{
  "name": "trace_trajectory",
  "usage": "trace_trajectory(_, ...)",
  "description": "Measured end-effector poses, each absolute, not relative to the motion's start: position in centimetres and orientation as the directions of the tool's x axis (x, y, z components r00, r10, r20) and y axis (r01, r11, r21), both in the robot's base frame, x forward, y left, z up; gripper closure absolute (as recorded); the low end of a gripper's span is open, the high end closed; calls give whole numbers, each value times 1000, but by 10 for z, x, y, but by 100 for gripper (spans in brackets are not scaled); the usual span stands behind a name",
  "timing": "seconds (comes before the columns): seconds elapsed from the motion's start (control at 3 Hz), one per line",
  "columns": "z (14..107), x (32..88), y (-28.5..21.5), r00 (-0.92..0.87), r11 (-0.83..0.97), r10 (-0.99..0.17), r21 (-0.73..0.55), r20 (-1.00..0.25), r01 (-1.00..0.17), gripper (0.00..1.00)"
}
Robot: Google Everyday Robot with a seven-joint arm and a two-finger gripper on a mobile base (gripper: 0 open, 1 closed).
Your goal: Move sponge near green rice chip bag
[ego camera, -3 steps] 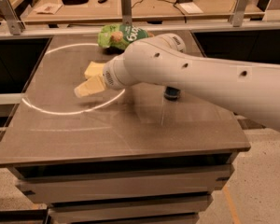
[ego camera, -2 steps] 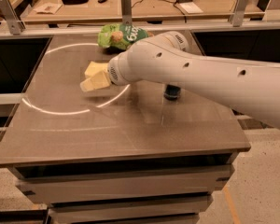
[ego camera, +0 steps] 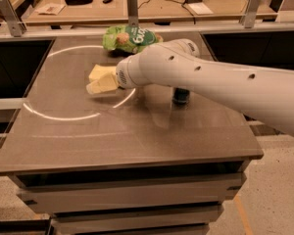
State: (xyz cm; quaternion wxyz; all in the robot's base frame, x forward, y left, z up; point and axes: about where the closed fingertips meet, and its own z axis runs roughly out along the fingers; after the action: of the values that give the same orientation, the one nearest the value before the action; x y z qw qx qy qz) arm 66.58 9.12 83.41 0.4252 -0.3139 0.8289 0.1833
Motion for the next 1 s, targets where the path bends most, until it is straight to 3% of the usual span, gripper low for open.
trace_trajectory(0.33, 825, 673, 108, -403, 690, -385, 31, -830, -723, 0)
trace_trajectory(1.0, 819, 680, 130, -351, 614, -394, 41, -849, -788, 41)
